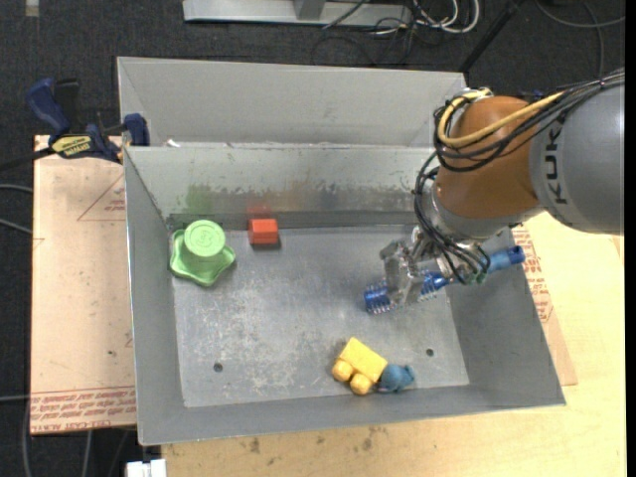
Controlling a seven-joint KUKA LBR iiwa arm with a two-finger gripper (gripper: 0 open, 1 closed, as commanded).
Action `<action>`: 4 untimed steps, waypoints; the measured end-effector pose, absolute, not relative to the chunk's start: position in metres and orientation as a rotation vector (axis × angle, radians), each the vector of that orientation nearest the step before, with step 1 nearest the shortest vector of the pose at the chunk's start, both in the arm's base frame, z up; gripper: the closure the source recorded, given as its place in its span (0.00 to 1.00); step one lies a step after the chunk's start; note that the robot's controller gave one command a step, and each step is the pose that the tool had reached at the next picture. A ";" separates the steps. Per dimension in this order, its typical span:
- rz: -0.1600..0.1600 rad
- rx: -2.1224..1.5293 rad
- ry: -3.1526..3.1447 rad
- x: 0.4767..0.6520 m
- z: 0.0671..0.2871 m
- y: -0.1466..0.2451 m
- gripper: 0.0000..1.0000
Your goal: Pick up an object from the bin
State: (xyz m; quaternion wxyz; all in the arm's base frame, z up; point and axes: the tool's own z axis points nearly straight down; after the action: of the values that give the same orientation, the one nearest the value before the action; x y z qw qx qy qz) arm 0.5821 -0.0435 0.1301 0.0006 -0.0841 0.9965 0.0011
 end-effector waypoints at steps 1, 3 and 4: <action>0.003 -0.264 3.129 0.582 0.130 -0.043 1.00; 0.001 -0.709 3.058 0.539 0.177 -0.036 1.00; 0.002 -0.708 3.059 0.539 0.176 -0.036 0.00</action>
Offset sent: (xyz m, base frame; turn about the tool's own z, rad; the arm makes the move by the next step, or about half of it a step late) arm 0.0000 0.0000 0.0000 0.0000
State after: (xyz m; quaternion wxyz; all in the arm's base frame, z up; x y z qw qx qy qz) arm 0.5385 -0.0364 0.1762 0.0008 -0.2255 0.9742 0.0007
